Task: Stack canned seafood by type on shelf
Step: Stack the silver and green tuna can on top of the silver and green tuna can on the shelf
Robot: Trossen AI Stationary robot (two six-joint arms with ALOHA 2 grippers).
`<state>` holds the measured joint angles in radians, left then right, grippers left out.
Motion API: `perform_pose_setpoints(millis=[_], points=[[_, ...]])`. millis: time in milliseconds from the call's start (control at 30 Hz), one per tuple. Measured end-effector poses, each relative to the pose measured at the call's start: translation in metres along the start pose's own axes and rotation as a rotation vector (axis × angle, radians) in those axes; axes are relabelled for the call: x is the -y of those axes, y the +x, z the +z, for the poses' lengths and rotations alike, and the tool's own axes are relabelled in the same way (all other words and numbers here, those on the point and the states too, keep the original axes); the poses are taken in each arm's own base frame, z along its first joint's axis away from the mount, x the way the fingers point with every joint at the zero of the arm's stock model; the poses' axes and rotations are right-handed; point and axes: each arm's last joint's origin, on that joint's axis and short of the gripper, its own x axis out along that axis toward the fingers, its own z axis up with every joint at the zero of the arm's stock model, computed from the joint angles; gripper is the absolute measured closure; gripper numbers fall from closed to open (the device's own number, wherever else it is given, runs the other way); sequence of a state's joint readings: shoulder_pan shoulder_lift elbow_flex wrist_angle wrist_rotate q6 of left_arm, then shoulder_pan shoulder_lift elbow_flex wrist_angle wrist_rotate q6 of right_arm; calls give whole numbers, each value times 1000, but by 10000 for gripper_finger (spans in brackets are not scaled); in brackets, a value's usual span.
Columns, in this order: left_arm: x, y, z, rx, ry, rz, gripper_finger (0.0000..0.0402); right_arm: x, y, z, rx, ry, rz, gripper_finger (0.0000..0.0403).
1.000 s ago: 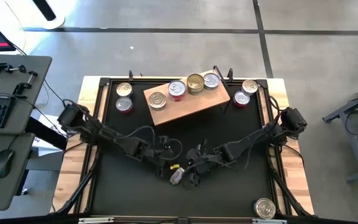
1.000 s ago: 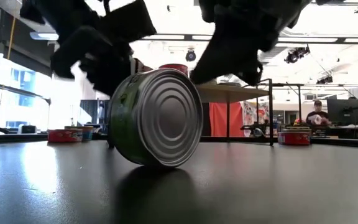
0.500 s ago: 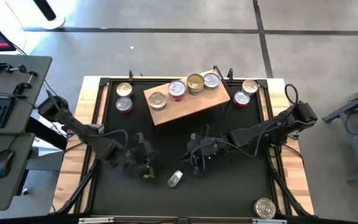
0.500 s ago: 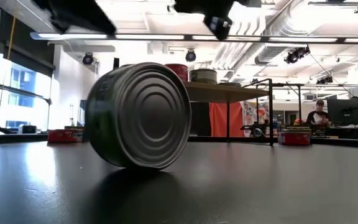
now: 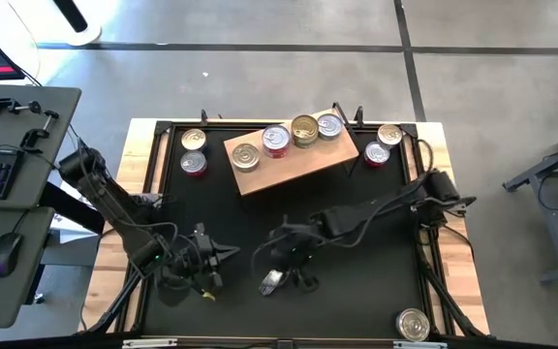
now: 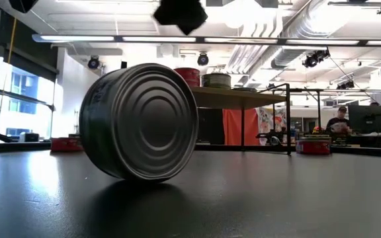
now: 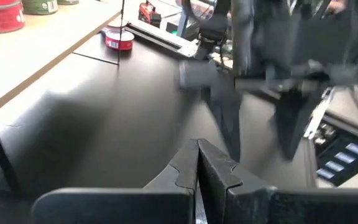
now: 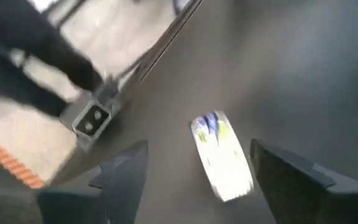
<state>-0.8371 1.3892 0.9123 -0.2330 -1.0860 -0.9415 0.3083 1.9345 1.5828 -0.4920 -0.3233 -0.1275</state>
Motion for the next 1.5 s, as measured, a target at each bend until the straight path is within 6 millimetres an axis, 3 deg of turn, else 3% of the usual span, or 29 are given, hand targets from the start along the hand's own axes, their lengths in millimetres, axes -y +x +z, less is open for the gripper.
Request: perform_pose_setpoints(millis=[267, 867, 1167, 1300, 1500], points=[[1, 0, 1, 1, -52, -10, 402, 12, 40, 1, -89, -135, -33, 128], [-2, 3, -1, -50, 33, -9, 402, 19, 48, -16, -234, -208, -82, 128], [-3, 3, -1, -51, 27, -8, 401, 27, 70, -28, -261, -186, -80, 131], [-3, 3, -1, -52, 24, -9, 402, 27, 71, -27, -253, -212, -79, 169], [-3, 0, 12, -26, -25, -33, 401, 27, 69, -21, -232, -218, -89, 279]])
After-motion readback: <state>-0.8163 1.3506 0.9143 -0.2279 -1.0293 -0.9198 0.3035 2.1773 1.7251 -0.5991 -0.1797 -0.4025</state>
